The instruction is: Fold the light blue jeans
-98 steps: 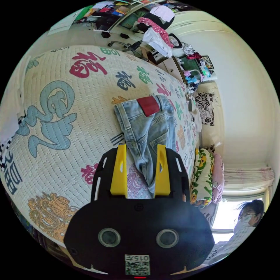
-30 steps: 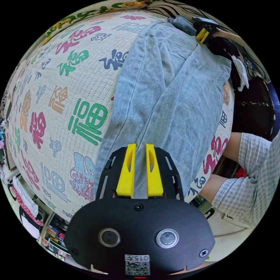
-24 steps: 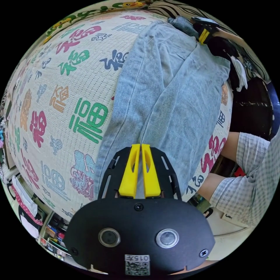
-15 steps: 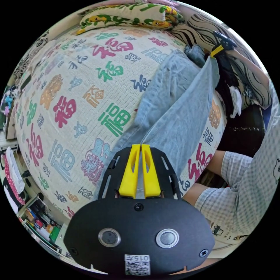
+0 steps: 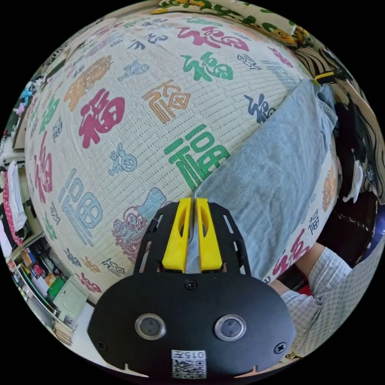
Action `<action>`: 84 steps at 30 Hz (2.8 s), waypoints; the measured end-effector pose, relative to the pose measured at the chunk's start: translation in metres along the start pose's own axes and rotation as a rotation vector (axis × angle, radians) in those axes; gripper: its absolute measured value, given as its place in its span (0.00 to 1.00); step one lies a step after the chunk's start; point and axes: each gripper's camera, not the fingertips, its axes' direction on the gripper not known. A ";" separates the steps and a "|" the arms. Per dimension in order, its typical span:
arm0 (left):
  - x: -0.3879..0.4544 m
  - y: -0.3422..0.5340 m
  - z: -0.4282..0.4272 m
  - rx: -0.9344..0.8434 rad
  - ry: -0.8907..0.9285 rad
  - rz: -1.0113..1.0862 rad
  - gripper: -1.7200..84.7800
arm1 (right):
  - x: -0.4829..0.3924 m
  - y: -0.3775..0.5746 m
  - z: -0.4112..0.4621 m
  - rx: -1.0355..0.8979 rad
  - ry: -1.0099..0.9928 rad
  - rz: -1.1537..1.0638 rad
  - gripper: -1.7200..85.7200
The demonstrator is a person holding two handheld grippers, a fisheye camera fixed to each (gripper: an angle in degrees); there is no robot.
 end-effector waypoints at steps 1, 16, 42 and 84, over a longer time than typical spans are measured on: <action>0.012 -0.005 -0.012 0.058 0.000 0.019 0.06 | 0.023 0.042 -0.003 0.096 -0.111 0.065 0.10; 0.277 -0.318 -0.044 0.292 0.376 0.591 0.15 | 0.159 0.349 0.205 0.456 -0.634 0.675 0.17; 0.379 -0.378 -0.029 -0.015 0.219 0.807 0.03 | 0.214 0.497 0.302 0.554 -0.746 0.592 0.04; -0.300 0.296 -0.176 0.513 0.554 0.297 0.02 | -0.477 0.418 -0.019 0.577 -0.674 -0.600 0.03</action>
